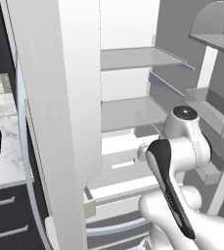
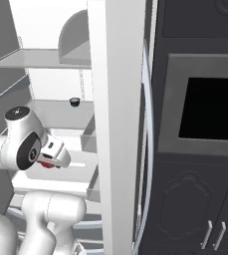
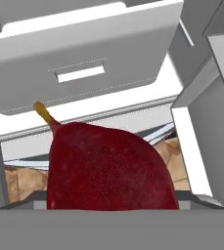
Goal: Pick the pear and banana from the fridge and place them on the plate next to the blender to make a fruit smoothie.
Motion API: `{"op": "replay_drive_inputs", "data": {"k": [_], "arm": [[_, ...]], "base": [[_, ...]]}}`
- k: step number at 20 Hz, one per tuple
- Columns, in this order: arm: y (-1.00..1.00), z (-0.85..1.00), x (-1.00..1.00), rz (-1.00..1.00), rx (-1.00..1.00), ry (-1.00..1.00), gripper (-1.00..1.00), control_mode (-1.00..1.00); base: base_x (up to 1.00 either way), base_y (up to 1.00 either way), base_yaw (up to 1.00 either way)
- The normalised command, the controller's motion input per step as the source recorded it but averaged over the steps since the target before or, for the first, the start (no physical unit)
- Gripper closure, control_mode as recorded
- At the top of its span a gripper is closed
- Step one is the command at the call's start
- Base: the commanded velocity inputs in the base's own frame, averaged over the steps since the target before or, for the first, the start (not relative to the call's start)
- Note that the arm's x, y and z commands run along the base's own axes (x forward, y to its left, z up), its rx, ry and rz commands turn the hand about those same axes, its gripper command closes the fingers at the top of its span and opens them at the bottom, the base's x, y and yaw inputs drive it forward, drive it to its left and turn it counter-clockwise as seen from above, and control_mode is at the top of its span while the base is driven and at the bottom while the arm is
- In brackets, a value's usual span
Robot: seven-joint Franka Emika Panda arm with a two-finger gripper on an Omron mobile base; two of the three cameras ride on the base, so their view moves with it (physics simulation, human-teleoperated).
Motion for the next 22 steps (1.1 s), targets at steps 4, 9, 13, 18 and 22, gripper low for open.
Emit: {"op": "replay_drive_inputs", "data": {"k": [4,9,13,18,22], "arm": [[0.00,0.00,0.00,0.00,0.00,0.00,1.00,1.00],[0.00,0.00,0.00,0.00,0.00,0.00,1.00,1.00],[0.00,0.00,0.00,0.00,0.00,0.00,1.00,1.00],[0.00,0.00,0.00,0.00,0.00,0.00,1.00,1.00],[0.00,0.00,0.00,0.00,0.00,0.00,1.00,1.00]], "base": [[-0.68,0.27,-0.04],[-0.72,0.31,-0.18],[-0.63,0.25,-0.34],[-0.45,0.30,-0.60],[-0.50,0.21,-0.70]]}}
